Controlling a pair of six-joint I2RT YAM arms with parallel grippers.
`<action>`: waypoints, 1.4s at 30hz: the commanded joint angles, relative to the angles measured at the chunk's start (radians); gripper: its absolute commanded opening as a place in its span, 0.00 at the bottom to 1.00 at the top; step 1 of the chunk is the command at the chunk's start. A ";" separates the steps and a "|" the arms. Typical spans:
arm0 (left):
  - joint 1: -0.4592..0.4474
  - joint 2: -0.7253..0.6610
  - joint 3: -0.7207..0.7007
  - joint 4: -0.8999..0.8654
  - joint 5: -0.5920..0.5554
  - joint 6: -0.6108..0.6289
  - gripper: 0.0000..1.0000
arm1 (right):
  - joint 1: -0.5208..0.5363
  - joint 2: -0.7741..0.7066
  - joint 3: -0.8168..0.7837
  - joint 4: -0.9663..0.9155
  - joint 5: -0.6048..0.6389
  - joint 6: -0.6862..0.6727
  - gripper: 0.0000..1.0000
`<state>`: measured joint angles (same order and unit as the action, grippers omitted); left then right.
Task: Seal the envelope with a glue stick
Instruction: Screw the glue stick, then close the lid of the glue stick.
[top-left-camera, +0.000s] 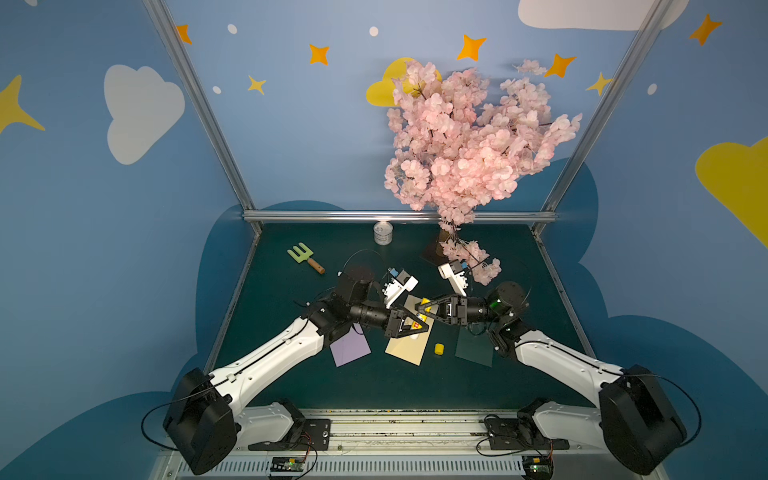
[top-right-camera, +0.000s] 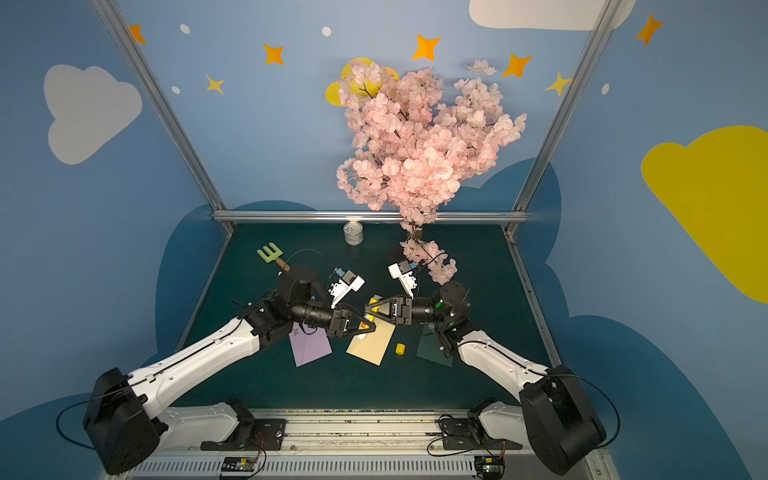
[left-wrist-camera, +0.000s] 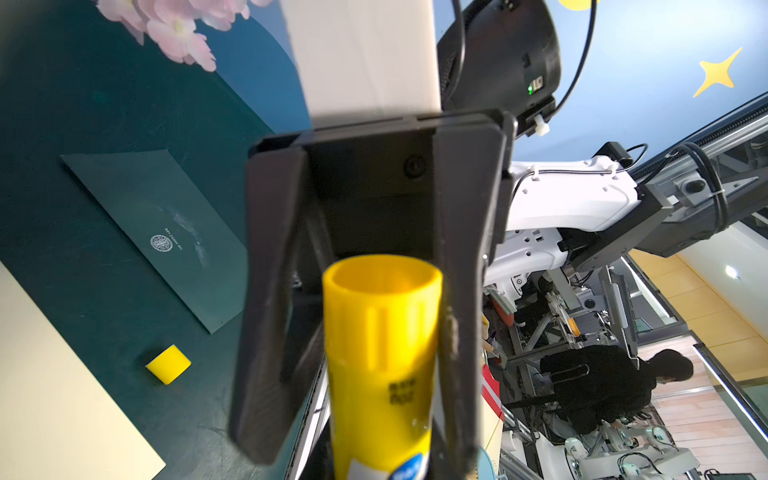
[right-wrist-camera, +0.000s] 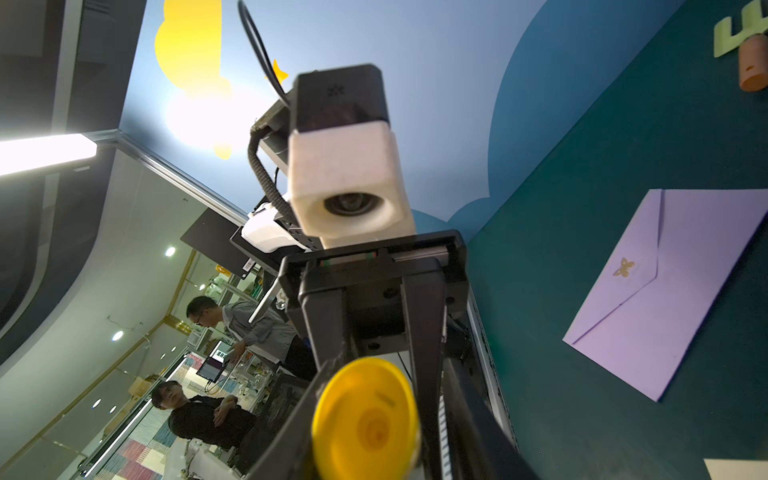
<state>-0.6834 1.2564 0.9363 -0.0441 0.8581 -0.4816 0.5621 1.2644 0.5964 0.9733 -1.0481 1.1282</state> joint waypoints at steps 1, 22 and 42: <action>-0.008 -0.003 -0.007 0.039 0.035 0.012 0.03 | 0.004 0.037 -0.003 0.140 0.001 0.077 0.26; 0.037 -0.050 -0.117 -0.044 -0.274 -0.042 0.99 | -0.024 -0.394 0.115 -1.192 0.673 -0.674 0.00; -0.242 0.233 -0.065 -0.106 -0.528 -0.221 0.33 | -0.152 -0.206 0.138 -1.397 0.814 -0.663 0.00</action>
<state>-0.9081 1.4582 0.8421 -0.1730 0.3592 -0.6376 0.4221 1.0367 0.7059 -0.4461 -0.2283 0.4606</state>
